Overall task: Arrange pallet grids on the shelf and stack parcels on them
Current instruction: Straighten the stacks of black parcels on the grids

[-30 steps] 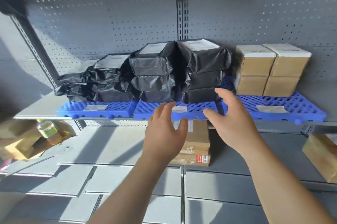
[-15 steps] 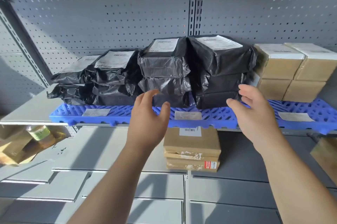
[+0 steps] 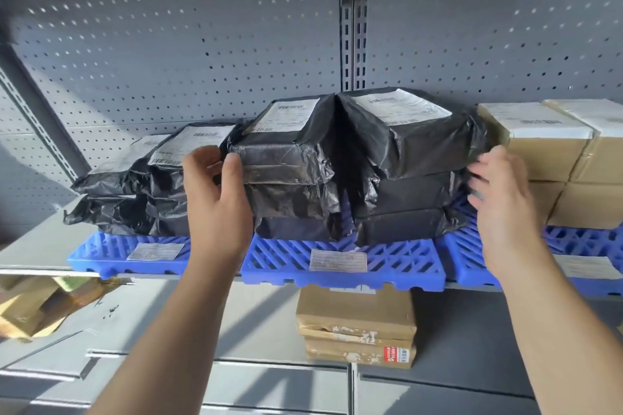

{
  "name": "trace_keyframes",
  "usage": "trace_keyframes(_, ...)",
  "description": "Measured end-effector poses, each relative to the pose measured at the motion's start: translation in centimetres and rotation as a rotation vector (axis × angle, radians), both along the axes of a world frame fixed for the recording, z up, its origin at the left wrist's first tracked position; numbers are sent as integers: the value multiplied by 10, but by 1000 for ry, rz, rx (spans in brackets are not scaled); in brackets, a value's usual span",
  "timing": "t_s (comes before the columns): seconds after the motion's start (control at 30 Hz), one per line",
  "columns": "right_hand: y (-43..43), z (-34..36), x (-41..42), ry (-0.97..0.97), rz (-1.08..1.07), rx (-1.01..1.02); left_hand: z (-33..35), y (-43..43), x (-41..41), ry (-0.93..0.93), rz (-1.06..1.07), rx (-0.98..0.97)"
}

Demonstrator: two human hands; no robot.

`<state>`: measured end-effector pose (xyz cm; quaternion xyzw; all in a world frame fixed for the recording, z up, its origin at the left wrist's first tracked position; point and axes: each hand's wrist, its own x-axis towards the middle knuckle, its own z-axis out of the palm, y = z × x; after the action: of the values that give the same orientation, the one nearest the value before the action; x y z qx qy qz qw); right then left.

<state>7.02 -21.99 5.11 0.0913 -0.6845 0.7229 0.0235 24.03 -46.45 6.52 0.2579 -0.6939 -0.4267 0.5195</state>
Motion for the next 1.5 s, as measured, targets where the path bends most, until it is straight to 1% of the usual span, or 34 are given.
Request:
trace_keyframes(0.1,-6,-4,-14,-35,-11,-106,-6,-4,-7,28,-81,85)
trace_keyframes(0.2,-12,-1,-24,-117,94,-231,-12,-20,-17,71,-176,214)
trace_keyframes(0.33,-20,-1,-29,-167,182,-254,-31,-43,-32,121,-381,509)
trace_keyframes(0.43,-29,-4,-26,-116,268,-300,-36,-39,-35,99,-483,639)
trace_keyframes(0.57,-38,-3,-18,-148,262,-361,-43,-31,-37,89,-541,643)
trace_keyframes(0.8,-53,-9,-14,-124,245,-337,-44,-37,-44,109,-627,687)
trace_keyframes(0.93,-67,-13,-4,-149,271,-262,-43,-39,-49,129,-642,719)
trace_keyframes(1.0,-73,-18,-1,-179,207,-208,-42,-42,-50,151,-661,720)
trace_keyframes(1.07,-80,-19,5,-168,172,-164,-42,-46,-52,175,-672,718)
trace_keyframes(1.23,-88,-26,14,-138,135,-93,-45,-54,-60,128,-636,744)
trace_keyframes(1.37,-85,-23,11,-154,128,-69,-45,-51,-61,143,-565,642)
trace_keyframes(1.5,-81,-17,12,-212,199,-105,-47,-47,-61,107,-543,604)
